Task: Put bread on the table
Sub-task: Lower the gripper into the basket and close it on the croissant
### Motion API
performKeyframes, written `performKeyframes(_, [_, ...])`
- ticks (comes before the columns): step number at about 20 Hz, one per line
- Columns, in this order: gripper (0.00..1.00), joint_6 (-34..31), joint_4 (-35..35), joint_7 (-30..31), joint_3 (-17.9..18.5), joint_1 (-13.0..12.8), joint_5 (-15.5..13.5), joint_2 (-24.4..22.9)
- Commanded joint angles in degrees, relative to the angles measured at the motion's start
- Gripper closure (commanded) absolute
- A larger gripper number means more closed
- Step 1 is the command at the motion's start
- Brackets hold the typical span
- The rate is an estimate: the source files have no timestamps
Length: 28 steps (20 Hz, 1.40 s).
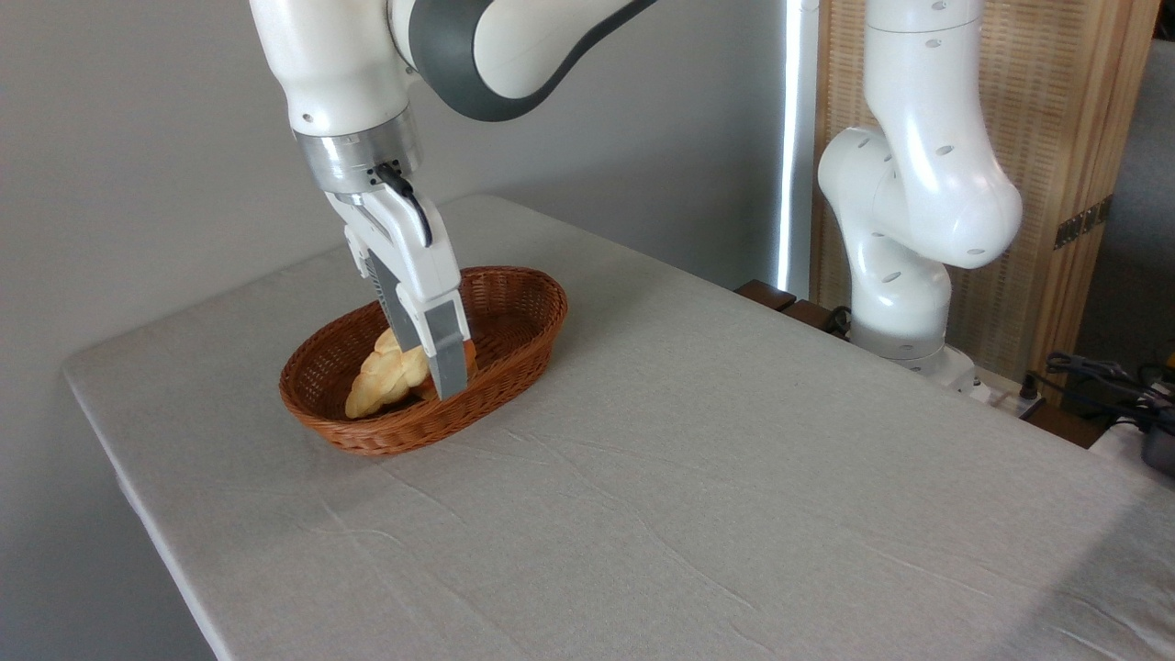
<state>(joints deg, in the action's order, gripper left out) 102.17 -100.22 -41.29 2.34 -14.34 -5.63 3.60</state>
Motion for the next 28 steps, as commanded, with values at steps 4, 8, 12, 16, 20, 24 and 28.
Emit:
performKeyframes(4, [0.00,8.0,-3.7,5.9,-3.8,-0.3,-7.6,0.0])
performKeyframes(8, [0.00,8.2,-4.4,8.9,-7.3,-0.2,-7.9,0.4])
performKeyframes(12, [0.00,8.5,-4.3,8.9,-9.3,-0.3,-7.9,2.4])
performKeyframes(16, [0.00,10.1,-4.3,8.9,-10.4,-0.3,-7.1,4.7])
performKeyframes(20, [0.00,10.7,-4.1,8.9,-10.6,-0.3,-5.4,6.2])
performKeyframes(24, [0.13,10.7,-4.0,8.6,-10.7,-0.1,-3.8,6.1])
performKeyframes(28, [0.62,10.3,-3.8,8.2,-10.5,0.0,-3.8,5.8])
